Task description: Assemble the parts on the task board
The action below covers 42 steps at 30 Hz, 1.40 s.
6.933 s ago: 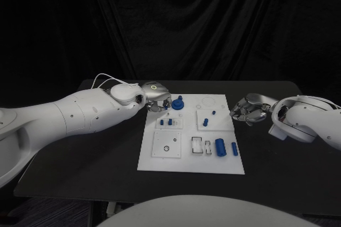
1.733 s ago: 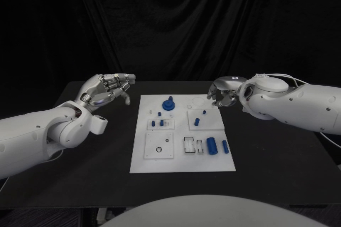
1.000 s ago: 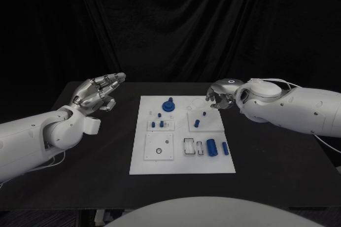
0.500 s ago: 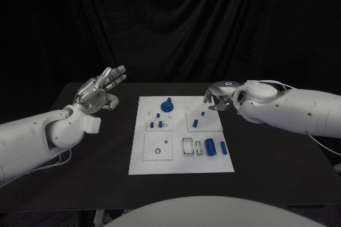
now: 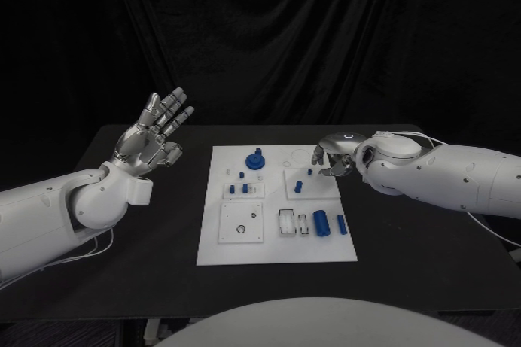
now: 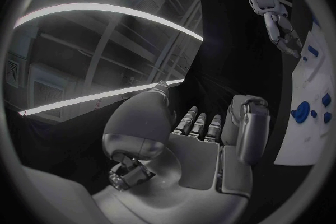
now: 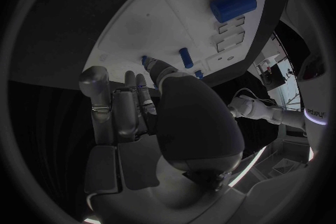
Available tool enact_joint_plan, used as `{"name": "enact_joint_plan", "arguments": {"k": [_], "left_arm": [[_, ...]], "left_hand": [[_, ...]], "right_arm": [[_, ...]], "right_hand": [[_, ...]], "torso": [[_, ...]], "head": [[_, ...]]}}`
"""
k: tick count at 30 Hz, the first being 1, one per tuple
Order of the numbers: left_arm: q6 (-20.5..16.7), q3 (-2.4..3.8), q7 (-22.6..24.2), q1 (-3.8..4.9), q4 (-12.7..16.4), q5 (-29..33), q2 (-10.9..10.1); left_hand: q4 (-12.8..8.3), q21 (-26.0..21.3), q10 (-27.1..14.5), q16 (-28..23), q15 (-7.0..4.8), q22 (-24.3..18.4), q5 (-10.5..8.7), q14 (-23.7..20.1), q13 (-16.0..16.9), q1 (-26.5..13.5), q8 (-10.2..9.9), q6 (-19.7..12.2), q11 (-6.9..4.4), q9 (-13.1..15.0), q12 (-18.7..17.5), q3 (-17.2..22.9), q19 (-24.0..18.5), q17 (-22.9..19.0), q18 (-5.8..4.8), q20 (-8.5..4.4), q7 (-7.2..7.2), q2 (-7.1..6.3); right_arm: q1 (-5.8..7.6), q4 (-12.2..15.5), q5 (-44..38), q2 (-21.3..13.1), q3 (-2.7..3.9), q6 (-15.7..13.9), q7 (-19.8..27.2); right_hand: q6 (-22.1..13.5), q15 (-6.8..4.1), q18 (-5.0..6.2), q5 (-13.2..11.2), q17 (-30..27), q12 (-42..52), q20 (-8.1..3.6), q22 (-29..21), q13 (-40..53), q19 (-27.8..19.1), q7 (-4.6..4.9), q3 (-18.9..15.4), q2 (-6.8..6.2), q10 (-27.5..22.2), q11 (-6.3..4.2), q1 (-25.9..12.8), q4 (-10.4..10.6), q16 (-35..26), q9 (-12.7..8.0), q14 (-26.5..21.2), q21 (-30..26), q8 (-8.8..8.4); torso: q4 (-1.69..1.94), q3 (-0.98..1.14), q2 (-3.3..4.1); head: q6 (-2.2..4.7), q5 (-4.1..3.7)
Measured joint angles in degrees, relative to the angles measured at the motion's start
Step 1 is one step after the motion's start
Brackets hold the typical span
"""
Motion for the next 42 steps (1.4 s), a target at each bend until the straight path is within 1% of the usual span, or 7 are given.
{"name": "enact_joint_plan", "arguments": {"k": [5,11,13,16,20,27,42], "left_arm": [[0.2,0.00,0.0,0.00,0.4,0.4,-0.4],[0.5,0.00,0.0,-0.01,0.8,0.7,-0.6],[0.6,0.00,0.0,-0.01,0.9,0.7,-0.6],[0.6,-0.01,0.0,-0.01,1.0,0.7,-0.7],[0.8,-0.01,0.0,-0.01,1.0,0.8,-0.7],[1.1,-0.01,0.0,-0.01,1.1,0.8,-0.7],[1.5,-0.01,0.1,-0.01,1.2,0.9,-0.8]], "left_hand": [[-1.2,0.0,-0.9,-0.2,-3.68,0.0,-1.09,-0.2,-0.4,-0.7,-0.4,-3.3,-5.75,-0.4,-0.7,-2.2,0.0,-0.1,0.00,-2.07,-5.26,0.09],[-2.0,0.0,-1.0,-0.2,-2.82,0.0,-0.40,-0.2,-0.5,-0.7,-0.4,-3.6,-3.57,-0.4,-0.7,-3.0,0.0,-0.1,0.00,9.95,-8.27,0.58],[-2.2,0.0,-1.0,-0.2,-1.64,0.0,-0.27,-0.2,-0.5,-0.6,-0.4,-3.5,-2.99,-0.4,-0.7,-3.1,0.0,-0.1,0.01,11.90,-8.51,0.86],[-2.6,0.0,-1.0,-0.2,3.30,0.0,0.28,-0.2,-0.5,-0.7,-0.4,-3.1,-2.87,-0.4,-0.7,-3.6,0.0,-0.1,0.01,5.26,-7.41,0.97],[-2.9,0.0,-0.9,-0.2,3.63,0.0,1.27,-0.2,-0.5,-0.2,-0.4,-3.1,-1.90,-0.4,-0.7,-3.9,0.0,-0.1,0.00,2.33,-5.78,1.50],[-3.8,0.0,-0.9,-0.2,3.98,0.0,3.66,-0.2,-0.5,0.6,-0.4,-2.8,0.94,-0.4,-0.7,-3.9,0.0,-0.1,0.01,2.26,-4.45,2.26],[-5.0,0.0,-0.9,-0.2,5.27,0.0,4.27,-0.2,-0.5,1.0,-0.4,-2.7,3.10,-0.3,-0.7,-4.3,0.0,-0.1,0.01,3.41,-3.36,2.71]], "right_arm": [[-0.56,-0.9,0.1,0.6,0.05,-0.6,0.8],[-0.83,-1.8,0.2,1.3,0.12,-1.3,1.5],[-0.90,-2.0,0.3,1.6,0.13,-1.5,1.7],[-1.07,-2.6,0.3,2.1,0.15,-1.7,2.0],[-1.25,-3.3,0.5,2.7,0.18,-1.9,2.3],[-1.56,-4.7,0.7,3.6,0.21,-1.9,2.7],[-2.31,-6.7,1.0,5.0,0.26,-1.5,3.2]], "right_hand": [[0.0,0.01,0.00,0.0,-0.7,-0.4,0.00,0.0,-0.7,-0.4,0.00,0.0,0.05,0.6,-0.02,0.1,0.0,-0.6,-0.1,-0.4,-0.8,-0.30],[-0.2,0.01,0.00,0.0,-1.4,-1.3,-0.21,0.0,-1.7,-0.6,0.20,0.0,0.17,1.2,0.14,0.4,0.0,-0.9,-0.1,-0.4,-1.3,-0.57],[-0.2,0.01,0.01,0.3,-1.6,-1.6,-0.21,0.0,-2.0,-0.6,0.20,0.0,0.05,1.2,0.14,0.5,0.0,-1.2,-0.2,-0.4,-1.3,-0.57],[-0.4,0.01,0.00,0.5,-2.1,-2.3,0.00,0.0,-2.6,-0.8,0.40,0.0,0.05,1.2,0.15,0.5,0.0,-1.5,-0.2,-0.8,-2.0,-0.79],[-0.2,0.01,0.00,1.6,-2.4,-3.1,-0.21,0.0,-3.4,-1.0,0.61,0.0,0.49,1.7,0.26,1.0,0.0,-1.7,-0.2,-0.8,-2.4,-0.79],[1.3,0.00,0.00,2.9,-2.7,-4.2,-0.21,0.0,-4.9,-1.0,1.01,0.4,0.73,3.1,0.03,1.2,-0.4,-1.7,0.2,-0.8,-2.4,-0.43],[3.3,-0.16,0.00,5.1,-3.1,-5.3,-0.21,0.0,-6.6,-1.0,0.82,1.1,0.87,4.9,-0.12,1.9,-1.1,-1.9,1.2,-1.0,-2.4,0.65]], "torso": [[0.08,-0.06,0.10],[0.24,-0.03,0.21],[0.27,-0.03,0.25],[0.27,-0.02,0.27],[0.27,-0.02,0.28],[0.28,-0.03,0.25],[0.30,-0.14,0.18]], "head": [[-0.01,-0.20],[-0.01,-0.47],[-0.01,-0.51],[-0.01,-0.51],[-0.01,-0.50],[-0.01,-0.48],[-0.01,-0.38]]}}
